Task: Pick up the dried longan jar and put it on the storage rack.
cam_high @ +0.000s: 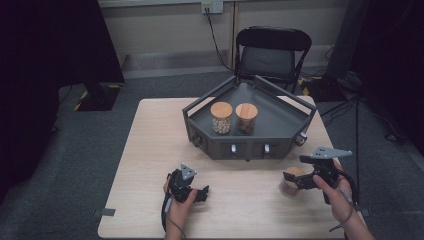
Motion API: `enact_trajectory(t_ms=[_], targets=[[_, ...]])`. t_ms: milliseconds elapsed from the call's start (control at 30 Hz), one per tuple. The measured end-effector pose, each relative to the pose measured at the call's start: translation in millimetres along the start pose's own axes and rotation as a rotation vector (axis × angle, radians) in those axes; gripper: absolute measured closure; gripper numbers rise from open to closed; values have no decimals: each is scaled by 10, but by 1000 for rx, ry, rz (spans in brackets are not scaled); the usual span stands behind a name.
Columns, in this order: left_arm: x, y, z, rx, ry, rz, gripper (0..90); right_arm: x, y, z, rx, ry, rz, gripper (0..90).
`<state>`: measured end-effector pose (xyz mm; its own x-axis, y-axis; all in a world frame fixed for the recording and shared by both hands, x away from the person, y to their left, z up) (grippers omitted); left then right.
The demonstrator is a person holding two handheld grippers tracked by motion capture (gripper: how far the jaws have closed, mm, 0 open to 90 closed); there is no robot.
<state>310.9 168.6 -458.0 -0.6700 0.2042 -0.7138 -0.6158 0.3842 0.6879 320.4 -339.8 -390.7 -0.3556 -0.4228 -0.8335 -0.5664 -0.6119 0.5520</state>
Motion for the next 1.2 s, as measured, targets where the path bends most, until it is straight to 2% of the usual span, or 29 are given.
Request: enact_trajectory(t_ms=[633, 867, 1200], targets=[[1, 0, -1, 0, 2, 0, 2, 130, 100, 24, -6, 20, 1, 23], [1, 0, -1, 0, 2, 0, 2, 167, 147, 74, 6, 59, -2, 23], [0, 0, 0, 0, 0, 0, 2, 323, 166, 68, -1, 75, 1, 23]])
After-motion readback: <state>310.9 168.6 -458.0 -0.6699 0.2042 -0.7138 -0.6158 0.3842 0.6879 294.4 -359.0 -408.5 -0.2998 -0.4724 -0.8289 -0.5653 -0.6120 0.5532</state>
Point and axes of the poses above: each handheld gripper's, and its own axes: y roughly backward along the jaws, x roughly out of its underside, z roughly to its left, the point moved 6 cm from there along -y, roughly forward along the jaws, and after that the axes turned 10 degrees about y, right-handed, at the moved point
